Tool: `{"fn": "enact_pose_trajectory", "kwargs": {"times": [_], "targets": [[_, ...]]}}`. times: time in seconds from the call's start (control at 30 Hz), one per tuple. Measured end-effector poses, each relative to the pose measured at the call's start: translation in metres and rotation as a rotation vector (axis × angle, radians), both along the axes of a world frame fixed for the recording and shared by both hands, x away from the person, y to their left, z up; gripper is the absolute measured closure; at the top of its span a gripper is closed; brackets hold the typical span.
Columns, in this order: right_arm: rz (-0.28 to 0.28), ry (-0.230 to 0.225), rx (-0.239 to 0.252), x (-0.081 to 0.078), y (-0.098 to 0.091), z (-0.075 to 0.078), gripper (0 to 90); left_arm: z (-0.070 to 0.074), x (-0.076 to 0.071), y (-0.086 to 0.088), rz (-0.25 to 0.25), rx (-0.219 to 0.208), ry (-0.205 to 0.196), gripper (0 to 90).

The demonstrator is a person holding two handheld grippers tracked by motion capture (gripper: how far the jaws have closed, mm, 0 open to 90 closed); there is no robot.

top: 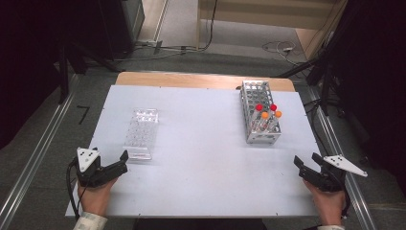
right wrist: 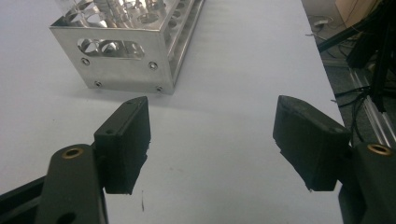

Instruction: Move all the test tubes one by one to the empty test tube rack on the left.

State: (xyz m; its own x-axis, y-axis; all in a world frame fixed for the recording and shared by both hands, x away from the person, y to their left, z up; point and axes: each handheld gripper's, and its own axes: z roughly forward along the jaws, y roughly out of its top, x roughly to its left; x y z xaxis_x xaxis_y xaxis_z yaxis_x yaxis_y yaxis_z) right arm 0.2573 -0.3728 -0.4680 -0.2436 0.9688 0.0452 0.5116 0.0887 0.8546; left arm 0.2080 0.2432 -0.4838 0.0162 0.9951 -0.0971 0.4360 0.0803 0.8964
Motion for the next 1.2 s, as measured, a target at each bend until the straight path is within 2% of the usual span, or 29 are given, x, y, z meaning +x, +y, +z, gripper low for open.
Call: {"fn": "enact_pose_trajectory", "kwargs": {"times": [0.1, 0.13, 0.33, 0.47, 0.67, 0.77, 1.0, 1.2], "targets": [[0.006, 0.002, 0.009, 0.0, 0.002, 0.001, 26.3, 0.0, 0.0, -0.004, -0.005, 0.003, -0.005, 1.8], [0.007, 0.002, 0.009, 0.0, 0.003, 0.002, 26.6, 0.002, -0.002, -0.006, -0.004, 0.02, -0.026, 1.8], [0.041, 0.004, 0.007, -0.002, 0.012, 0.003, 28.1, 0.006, -0.009, -0.008, -0.015, 0.002, -0.046, 1.8], [0.058, 0.006, 0.008, 0.002, 0.016, 0.003, 28.0, 0.008, -0.01, -0.008, -0.006, 0.01, -0.065, 1.9], [0.083, 0.016, 0.041, 0.012, 0.027, 0.005, 27.3, 0.008, -0.01, -0.007, 0.003, -0.001, -0.06, 2.0], [0.094, 0.012, 0.034, 0.014, 0.03, 0.006, 26.7, 0.008, -0.01, -0.007, 0.0, -0.002, -0.059, 2.0], [0.073, -0.009, 0.041, 0.019, 0.033, 0.013, 18.7, 0.009, -0.011, -0.007, -0.006, 0.003, -0.055, 2.0], [0.069, -0.015, 0.041, 0.026, 0.035, 0.014, 20.1, 0.009, -0.011, -0.008, -0.004, 0.01, -0.057, 2.0]]}}
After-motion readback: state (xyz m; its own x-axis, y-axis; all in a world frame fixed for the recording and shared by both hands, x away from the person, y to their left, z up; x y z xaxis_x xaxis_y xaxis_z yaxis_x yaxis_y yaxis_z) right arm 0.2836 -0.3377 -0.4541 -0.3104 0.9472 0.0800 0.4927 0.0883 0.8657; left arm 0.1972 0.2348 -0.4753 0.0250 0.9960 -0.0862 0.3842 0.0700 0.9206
